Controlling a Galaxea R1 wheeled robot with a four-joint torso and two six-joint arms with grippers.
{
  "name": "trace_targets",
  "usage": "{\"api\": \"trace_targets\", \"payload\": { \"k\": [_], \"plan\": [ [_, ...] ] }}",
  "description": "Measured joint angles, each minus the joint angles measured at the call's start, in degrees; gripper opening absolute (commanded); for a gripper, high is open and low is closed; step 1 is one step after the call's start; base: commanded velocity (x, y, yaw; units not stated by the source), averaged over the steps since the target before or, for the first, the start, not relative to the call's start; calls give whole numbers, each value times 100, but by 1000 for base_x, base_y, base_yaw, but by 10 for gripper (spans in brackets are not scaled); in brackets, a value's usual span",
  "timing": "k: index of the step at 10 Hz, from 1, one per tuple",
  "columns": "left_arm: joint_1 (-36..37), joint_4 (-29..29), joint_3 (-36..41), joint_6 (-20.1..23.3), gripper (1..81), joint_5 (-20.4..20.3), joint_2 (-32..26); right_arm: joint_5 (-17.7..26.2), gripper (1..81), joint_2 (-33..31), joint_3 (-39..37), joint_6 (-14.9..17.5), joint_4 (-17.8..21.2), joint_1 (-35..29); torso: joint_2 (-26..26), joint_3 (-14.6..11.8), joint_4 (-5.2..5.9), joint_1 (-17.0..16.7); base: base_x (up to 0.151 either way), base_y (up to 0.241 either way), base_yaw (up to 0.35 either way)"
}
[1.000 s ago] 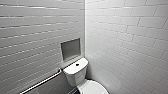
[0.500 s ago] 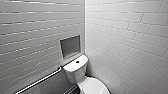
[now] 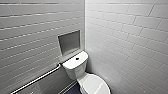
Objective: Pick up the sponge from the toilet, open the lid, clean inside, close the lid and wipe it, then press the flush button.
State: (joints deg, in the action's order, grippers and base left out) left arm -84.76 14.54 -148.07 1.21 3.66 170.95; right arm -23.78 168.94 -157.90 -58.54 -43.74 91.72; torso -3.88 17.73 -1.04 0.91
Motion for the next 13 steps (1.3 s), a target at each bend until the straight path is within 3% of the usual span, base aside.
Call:
{"api": "trace_targets", "payload": {
  "k": [4, 6, 9, 11, 13],
  "plan": [
    [-85, -22, -4, -5, 811, 83, 2, 91, 10, -13, 0, 39, -38, 105, 22, -741, 0, -9, 0, 0, 0],
    [-115, -230, -6, -134, 811, 151, 0, 177, 10, -11, 0, 38, -155, 157, 20, -865, 0, -15, 0, 0, 0],
    [-165, -514, -223, -213, 811, 151, 39, 1357, 10, 144, 27, -15, -258, 146, 20, -857, 0, -18, 0, 0, 0],
    [-145, -527, -277, -202, 811, 113, 61, 1662, 10, 212, 40, -41, -282, 146, 20, -857, 0, -18, 0, 0, 0],
    [-145, -534, -277, -213, 811, 98, 94, 2133, 10, 323, 43, 199, -215, 65, 20, -857, 0, -18, 0, 0, 0]
  ]
}}
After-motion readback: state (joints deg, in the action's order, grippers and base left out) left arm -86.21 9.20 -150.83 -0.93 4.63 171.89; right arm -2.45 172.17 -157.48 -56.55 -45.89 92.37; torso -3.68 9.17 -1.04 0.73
